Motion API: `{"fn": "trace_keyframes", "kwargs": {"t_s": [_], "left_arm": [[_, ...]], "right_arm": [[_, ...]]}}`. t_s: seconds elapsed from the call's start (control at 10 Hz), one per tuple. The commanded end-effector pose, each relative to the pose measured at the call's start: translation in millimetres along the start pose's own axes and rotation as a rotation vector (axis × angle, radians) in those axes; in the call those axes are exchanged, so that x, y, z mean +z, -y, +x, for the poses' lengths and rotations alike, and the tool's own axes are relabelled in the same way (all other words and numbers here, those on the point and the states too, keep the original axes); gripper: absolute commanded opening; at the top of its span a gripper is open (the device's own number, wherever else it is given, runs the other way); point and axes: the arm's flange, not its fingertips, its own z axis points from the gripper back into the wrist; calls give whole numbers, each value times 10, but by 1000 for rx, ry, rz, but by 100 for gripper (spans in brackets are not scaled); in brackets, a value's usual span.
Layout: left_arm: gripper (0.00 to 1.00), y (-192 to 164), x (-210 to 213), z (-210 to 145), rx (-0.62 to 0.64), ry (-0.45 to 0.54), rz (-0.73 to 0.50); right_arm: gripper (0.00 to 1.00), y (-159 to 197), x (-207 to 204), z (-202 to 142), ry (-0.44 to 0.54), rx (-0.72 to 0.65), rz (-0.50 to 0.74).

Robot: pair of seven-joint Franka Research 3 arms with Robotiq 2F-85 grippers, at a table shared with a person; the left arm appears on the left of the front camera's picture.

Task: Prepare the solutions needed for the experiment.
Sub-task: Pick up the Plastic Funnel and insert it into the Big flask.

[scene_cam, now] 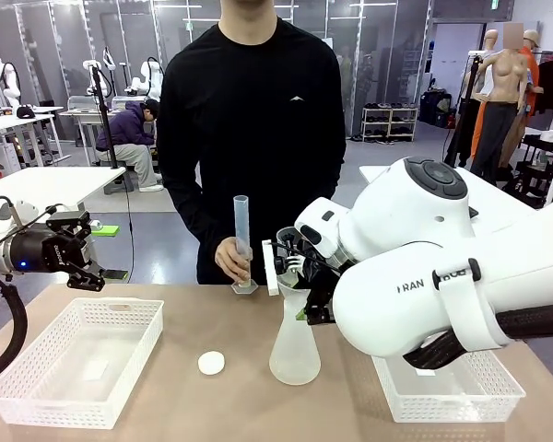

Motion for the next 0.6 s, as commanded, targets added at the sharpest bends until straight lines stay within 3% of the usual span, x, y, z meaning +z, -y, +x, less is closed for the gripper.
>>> {"fn": "trace_keyframes", "kwargs": {"t_s": [0.0, 0.2, 0.3, 0.5], "left_arm": [[100, 16, -3, 10, -3, 10, -2], [100, 16, -3, 10, -3, 10, -2], [100, 16, -3, 10, -3, 10, -2], [100, 16, -3, 10, -3, 10, -2]], "right_arm": [[83, -20, 41, 6, -16, -7, -15], [100, 8, 29, -14, -42, -12, 67], [100, 13, 9, -23, -6, 2, -4], [100, 13, 9, -23, -6, 2, -4]]}}
